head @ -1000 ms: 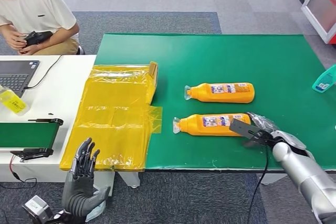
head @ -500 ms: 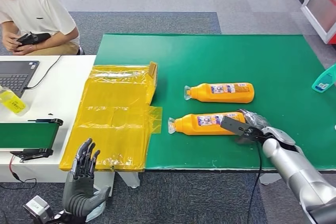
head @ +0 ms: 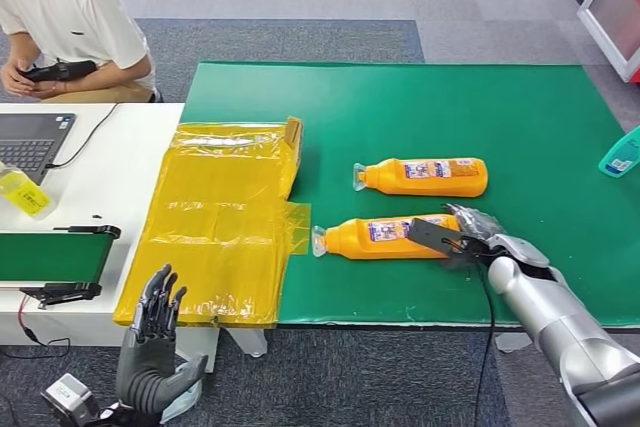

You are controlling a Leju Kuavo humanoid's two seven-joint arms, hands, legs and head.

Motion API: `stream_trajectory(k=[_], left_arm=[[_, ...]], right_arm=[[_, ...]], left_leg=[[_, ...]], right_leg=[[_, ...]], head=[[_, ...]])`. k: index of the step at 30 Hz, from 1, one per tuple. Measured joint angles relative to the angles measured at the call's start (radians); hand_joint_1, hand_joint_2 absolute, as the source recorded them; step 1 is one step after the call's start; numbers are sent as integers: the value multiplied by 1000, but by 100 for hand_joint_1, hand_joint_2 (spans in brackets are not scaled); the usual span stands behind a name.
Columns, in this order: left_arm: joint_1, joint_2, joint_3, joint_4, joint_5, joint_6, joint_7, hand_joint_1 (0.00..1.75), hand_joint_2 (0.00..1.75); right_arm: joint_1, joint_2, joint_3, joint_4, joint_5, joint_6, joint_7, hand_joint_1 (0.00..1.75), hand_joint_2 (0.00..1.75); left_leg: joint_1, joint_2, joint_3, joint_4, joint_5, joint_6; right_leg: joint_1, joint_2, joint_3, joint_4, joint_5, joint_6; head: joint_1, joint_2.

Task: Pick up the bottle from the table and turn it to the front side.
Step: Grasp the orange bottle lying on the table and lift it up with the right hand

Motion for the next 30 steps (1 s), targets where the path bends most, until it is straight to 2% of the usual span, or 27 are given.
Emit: stream_trajectory(k=[15, 30], left_arm=[[6, -2, 3, -2, 9, 11, 1, 0, 175], [46, -8, 4, -44, 40, 57, 11, 0, 175]], right_arm=[[10, -2, -8, -55, 11, 10, 4, 0, 175], [52, -48, 12, -283, 37, 73, 55, 0, 175]], left_leg=[[0, 0, -6, 0, 0, 0], [0, 0, -8, 0, 0, 0]], right_leg=[[0, 0, -7, 0, 0, 0], [0, -1, -8, 0, 0, 0]], head=[[0, 0], [0, 0]])
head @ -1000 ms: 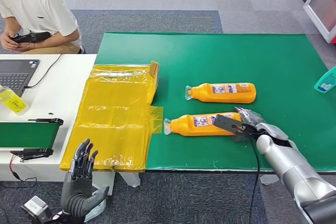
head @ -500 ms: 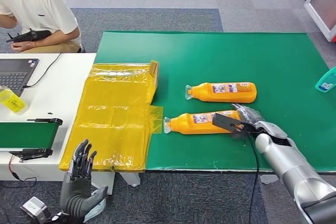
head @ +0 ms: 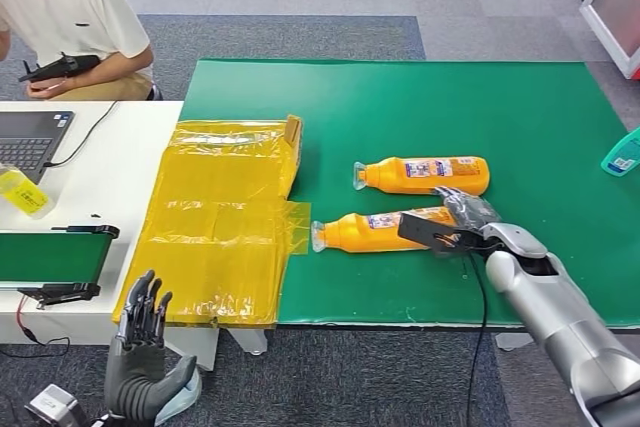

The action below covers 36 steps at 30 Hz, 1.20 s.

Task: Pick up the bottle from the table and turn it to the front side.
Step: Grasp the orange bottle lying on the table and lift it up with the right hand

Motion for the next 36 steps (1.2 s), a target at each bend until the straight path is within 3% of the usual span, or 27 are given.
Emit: stream_trajectory(k=[12, 32, 33, 36], left_arm=[[12, -1, 0, -22, 7, 8, 2, 0, 175], [5, -6, -1, -22, 4, -10, 5, 0, 175], [5, -6, -1, -22, 4, -10, 5, 0, 175], [5, -6, -1, -22, 4, -10, 5, 0, 175]], right_arm=[[39, 3, 67, -98, 22, 19, 13, 0, 175], [-30, 162, 194, 112, 98, -33, 11, 0, 175], [-33, 167, 196, 121, 100, -37, 10, 36, 175], [-37, 175, 198, 134, 104, -57, 6, 167, 175]], left_leg=[[0, -1, -1, 0, 0, 0], [0, -1, 0, 0, 0, 0], [0, -1, 0, 0, 0, 0], [0, -1, 0, 0, 0, 0]], right_leg=[[0, 0, 0, 0, -1, 0], [0, -1, 1, 1, -1, 0], [0, -1, 1, 1, -1, 0], [0, -1, 1, 1, -1, 0]], head=[[0, 0], [0, 0], [0, 0], [0, 0]])
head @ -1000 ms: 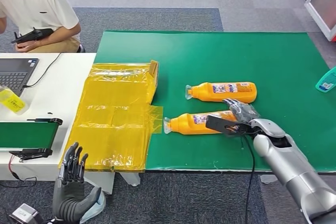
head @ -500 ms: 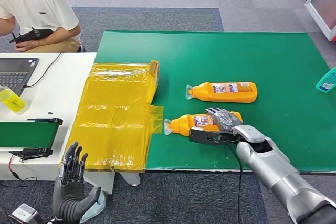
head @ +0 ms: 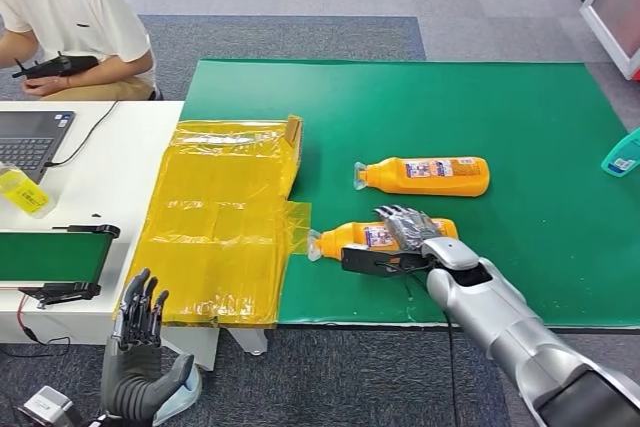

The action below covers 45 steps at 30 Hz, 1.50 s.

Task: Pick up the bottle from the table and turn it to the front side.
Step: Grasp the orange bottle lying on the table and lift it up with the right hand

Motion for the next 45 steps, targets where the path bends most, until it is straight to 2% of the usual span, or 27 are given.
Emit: stream_trajectory(k=[1, 6, 22, 24, 27, 29, 34, 39, 42, 45], left_arm=[[0, 0, 0, 0, 0, 0, 0, 0, 175], [2, 0, -2, 0, 0, 5, 0, 0, 175], [6, -1, -10, 0, -6, 25, 3, 0, 175], [8, -1, -12, -2, -6, 27, 3, 0, 175], [14, -2, -17, -13, -16, 24, -1, 0, 175], [16, -2, -25, -29, -41, 22, -5, 0, 175], [19, 3, -96, -100, -121, 45, 3, 0, 175], [5, 37, -190, -132, -116, 95, 33, 0, 175], [-8, 57, -235, -138, -107, 104, 48, 0, 175], [-24, 79, -280, -144, -99, 116, 59, 0, 175]], right_arm=[[2, 1, 0, 1, 3, -11, -2, 175, 175], [37, 2, -13, -26, 18, -68, -7, 175, 175], [186, 3, -129, -238, 80, -152, -24, 175, 175], [208, 3, -143, -269, 61, -148, -55, 175, 175], [297, 8, -184, -374, -102, -102, -191, 175, 175], [380, 25, -210, -472, -228, -82, -281, 175, 175], [543, 125, -228, -684, -310, -119, -375, 175, 175], [609, 227, -253, -823, -429, -100, -442, 175, 175], [633, 260, -262, -857, -433, -105, -477, 175, 175], [654, 279, -264, -867, -338, -173, -513, 175, 175]], left_leg=[[0, 0, 0, 0, 0, 0], [0, 0, 0, 0, 0, 0], [0, 0, -2, 0, 0, 0], [0, 0, -2, 0, 0, 0], [0, -1, -2, 0, -1, 0], [0, -2, -2, 0, -1, 0], [1, -2, -3, 0, -3, -2], [1, -2, -2, 0, -3, -2], [1, -2, -2, 0, -3, -2], [1, -2, -2, 0, -3, -2]], right_leg=[[0, 0, 0, 0, 0, 0], [0, 0, 0, 0, 0, 0], [0, 0, -1, 0, -1, 0], [0, 0, -1, 0, -1, 1], [0, -1, -1, 0, -2, 1], [0, -2, -1, 0, -3, 0], [1, -2, -2, 0, -5, -2], [1, -2, -3, 0, -5, -2], [1, -2, -2, 0, -4, -2], [0, -2, -2, 0, -4, -1]], head=[[0, 0], [0, 0], [0, 0], [0, 0], [0, 0], [0, 0], [0, 0], [0, 0], [0, 0], [0, 0]])
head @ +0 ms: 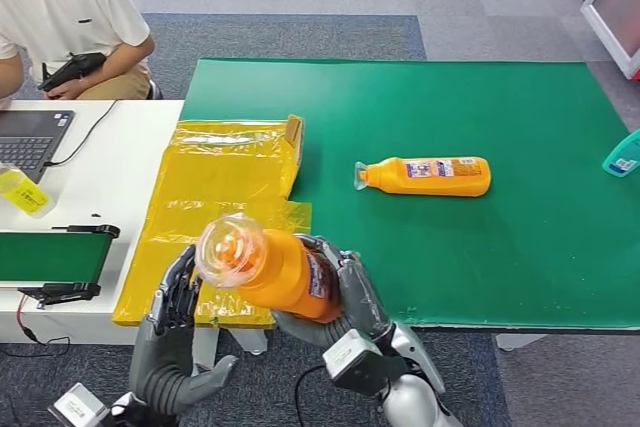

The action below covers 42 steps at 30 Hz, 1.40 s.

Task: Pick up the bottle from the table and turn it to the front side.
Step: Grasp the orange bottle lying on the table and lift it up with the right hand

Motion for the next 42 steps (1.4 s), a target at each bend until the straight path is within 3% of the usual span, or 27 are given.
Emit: stream_trajectory(k=[10, 17, 25, 31, 37, 38, 41, 42], left_arm=[[-126, 53, -167, -18, -16, 16, 71, 0, 175], [-170, 65, -223, -19, -26, 26, 80, 0, 175], [-228, 77, -279, -18, -43, 76, 122, 0, 175], [-252, 85, -307, -11, -40, 105, 127, 0, 175], [-275, 92, -336, -9, -65, 146, 142, 0, 175], [-279, 94, -340, -8, -65, 148, 143, 13, 175], [-282, 98, -350, -4, -71, 156, 145, 137, 175], [-283, 100, -352, -3, -75, 160, 145, 168, 175]], right_arm=[[0, 23, 43, -1, 289, -195, -16, 175, 175], [-10, 23, 56, -1, 326, -233, -16, 175, 175], [-18, 11, 84, -1, 463, -348, -6, 175, 175], [-28, -4, 111, 2, 573, -435, 58, 175, 175], [-37, -17, 133, 8, 781, -529, 159, 175, 175], [-38, -19, 137, 10, 794, -535, 169, 175, 175], [-44, -22, 144, 22, 857, -549, 217, 175, 175], [-47, -23, 145, 30, 883, -554, 237, 175, 175]], left_leg=[[0, 0, 0, 0, 1, 0], [0, 0, 0, 0, 1, 0], [0, 0, 0, 0, 1, 0], [0, 0, 0, 0, 1, 0], [0, 0, 0, 0, 1, 0], [0, 0, 0, 0, 1, 0], [0, 0, 0, 0, 1, 0], [0, 0, 0, 0, 1, 0]], right_leg=[[0, 0, 0, 0, 0, 0], [0, 0, 0, 0, 0, 0], [0, 0, 0, 0, 0, 0], [0, 0, 0, 0, 0, 0], [0, 0, 0, 0, 0, 0], [0, 0, 0, 0, 0, 0], [0, 0, 0, 0, 0, 0], [0, 0, 0, 0, 0, 0]], head=[[0, 0], [0, 0], [0, 0], [0, 0], [0, 0], [0, 0], [0, 0], [0, 0]])
